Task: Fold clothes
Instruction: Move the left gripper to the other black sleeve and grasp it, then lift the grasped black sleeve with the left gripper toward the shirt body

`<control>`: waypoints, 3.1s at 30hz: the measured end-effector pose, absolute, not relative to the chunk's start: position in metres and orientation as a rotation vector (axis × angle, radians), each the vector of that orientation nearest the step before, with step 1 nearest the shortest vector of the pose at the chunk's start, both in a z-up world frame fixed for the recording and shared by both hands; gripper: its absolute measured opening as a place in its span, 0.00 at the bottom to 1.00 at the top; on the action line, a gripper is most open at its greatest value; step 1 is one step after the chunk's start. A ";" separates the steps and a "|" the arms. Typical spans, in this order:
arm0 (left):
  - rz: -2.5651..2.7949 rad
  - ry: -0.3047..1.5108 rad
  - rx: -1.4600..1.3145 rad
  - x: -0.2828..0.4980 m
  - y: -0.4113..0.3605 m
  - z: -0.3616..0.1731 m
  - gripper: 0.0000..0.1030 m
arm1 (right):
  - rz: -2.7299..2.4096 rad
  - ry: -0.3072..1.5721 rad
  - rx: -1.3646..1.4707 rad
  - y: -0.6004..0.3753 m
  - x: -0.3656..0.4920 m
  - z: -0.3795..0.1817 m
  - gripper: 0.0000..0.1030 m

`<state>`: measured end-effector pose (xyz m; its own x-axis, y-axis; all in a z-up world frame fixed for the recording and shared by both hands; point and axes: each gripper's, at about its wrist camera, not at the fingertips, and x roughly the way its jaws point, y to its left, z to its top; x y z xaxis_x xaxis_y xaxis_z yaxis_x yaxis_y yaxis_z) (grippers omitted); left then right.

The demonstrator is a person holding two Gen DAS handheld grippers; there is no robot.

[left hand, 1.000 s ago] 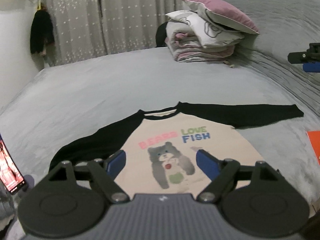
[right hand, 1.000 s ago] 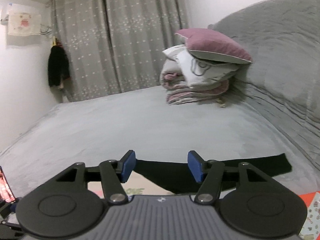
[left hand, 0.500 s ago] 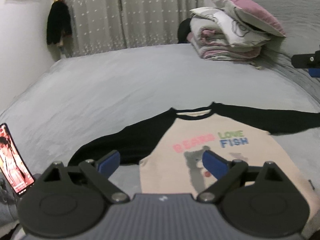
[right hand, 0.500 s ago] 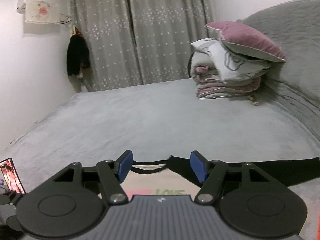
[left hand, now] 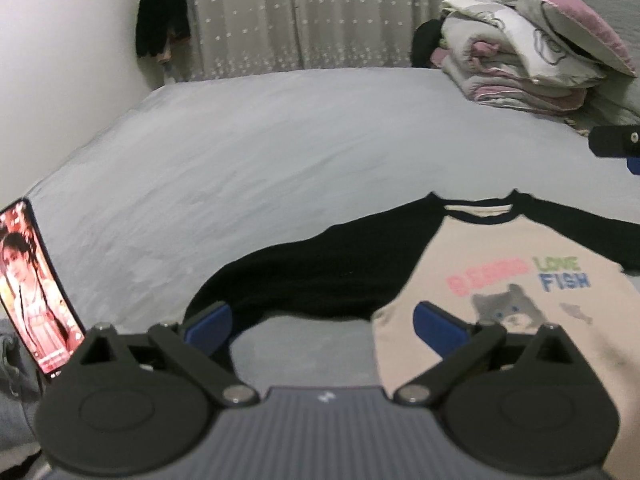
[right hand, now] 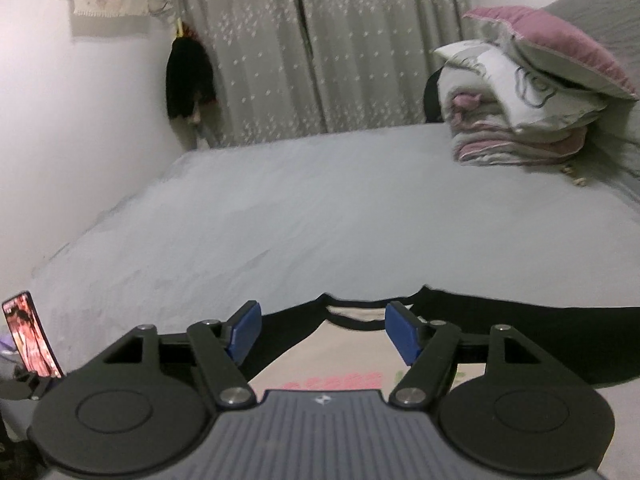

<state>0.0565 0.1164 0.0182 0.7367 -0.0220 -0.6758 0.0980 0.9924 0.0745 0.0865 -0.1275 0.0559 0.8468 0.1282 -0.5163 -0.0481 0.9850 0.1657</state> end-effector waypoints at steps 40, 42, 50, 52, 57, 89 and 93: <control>0.136 0.874 -0.026 0.115 0.172 -0.057 0.88 | 0.028 0.780 -0.016 -0.101 0.132 -0.032 0.76; 0.151 0.868 -0.043 0.116 0.176 -0.057 0.79 | 0.033 0.778 -0.012 -0.101 0.131 -0.032 0.76; 0.173 0.763 -0.171 0.111 0.199 -0.044 0.11 | 0.057 0.779 0.024 -0.103 0.132 -0.032 0.76; 0.126 0.728 -0.196 0.108 0.199 -0.038 0.07 | 0.062 0.779 0.037 -0.103 0.133 -0.033 0.76; 0.019 0.689 -0.183 0.103 0.185 -0.030 0.07 | 0.073 0.786 0.062 -0.102 0.133 -0.035 0.76; -0.124 0.705 -0.183 0.099 0.194 -0.036 0.04 | 0.136 0.816 0.100 -0.092 0.136 -0.043 0.76; -0.347 0.688 -0.200 0.090 0.178 -0.034 0.04 | 0.168 0.815 0.129 -0.093 0.135 -0.042 0.76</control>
